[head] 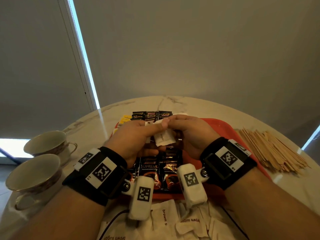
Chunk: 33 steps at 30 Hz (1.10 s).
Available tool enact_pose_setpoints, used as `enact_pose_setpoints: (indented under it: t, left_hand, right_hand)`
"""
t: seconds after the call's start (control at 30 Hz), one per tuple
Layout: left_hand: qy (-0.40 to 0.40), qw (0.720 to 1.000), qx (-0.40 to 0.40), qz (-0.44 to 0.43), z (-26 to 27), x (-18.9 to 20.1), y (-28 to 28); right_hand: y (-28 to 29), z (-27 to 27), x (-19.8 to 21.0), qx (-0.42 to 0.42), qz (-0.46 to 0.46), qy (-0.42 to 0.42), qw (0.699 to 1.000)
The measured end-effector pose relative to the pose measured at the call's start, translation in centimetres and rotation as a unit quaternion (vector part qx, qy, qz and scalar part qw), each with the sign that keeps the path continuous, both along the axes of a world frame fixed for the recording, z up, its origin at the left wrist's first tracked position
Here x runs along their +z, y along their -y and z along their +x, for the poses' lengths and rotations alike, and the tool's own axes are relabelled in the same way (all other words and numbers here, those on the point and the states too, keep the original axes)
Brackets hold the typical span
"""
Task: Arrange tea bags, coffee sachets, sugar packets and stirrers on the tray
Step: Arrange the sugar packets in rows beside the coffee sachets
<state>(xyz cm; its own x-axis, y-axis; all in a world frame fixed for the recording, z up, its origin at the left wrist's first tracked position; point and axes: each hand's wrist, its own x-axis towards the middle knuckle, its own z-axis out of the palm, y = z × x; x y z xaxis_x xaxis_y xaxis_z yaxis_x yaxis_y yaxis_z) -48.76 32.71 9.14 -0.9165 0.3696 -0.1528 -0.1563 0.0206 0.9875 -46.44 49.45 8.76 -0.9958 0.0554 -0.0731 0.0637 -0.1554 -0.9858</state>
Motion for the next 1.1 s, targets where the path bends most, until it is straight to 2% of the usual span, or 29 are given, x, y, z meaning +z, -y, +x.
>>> enact_pose_setpoints:
  t: [0.23,0.37,0.43,0.6,0.87,0.97,1.1]
  left_hand:
    - [-0.007,0.999,0.033,0.031,0.0,0.0,-0.2]
    - [0.008,0.991,0.090,0.095,-0.6,-0.2,-0.2]
    - [0.035,0.986,0.116,0.119,-0.9,-0.3,0.0]
    - [0.071,0.979,0.105,0.158,-1.1,-0.5,0.2]
    - [0.037,0.984,0.110,0.132,-1.2,-0.7,0.1]
    - [0.046,0.988,0.103,0.107,-1.4,-0.7,0.3]
    - [0.096,0.986,0.085,0.104,-1.6,-0.7,0.3]
  right_hand:
    - [0.0,-0.1,0.1,-0.045,-0.033,0.048,0.997]
    - [0.0,0.5,0.1,0.040,0.032,0.030,0.998]
    - [0.0,0.3,0.0,0.040,0.023,0.025,0.999]
    - [-0.4,-0.2,-0.1,-0.042,-0.059,0.003,0.997]
    - [-1.9,-0.2,0.6,-0.110,-0.025,-0.012,0.993]
    - [-3.7,-0.2,0.5,-0.169,-0.030,0.029,0.985]
    - [-6.1,-0.2,-0.4,-0.220,0.048,0.129,0.966]
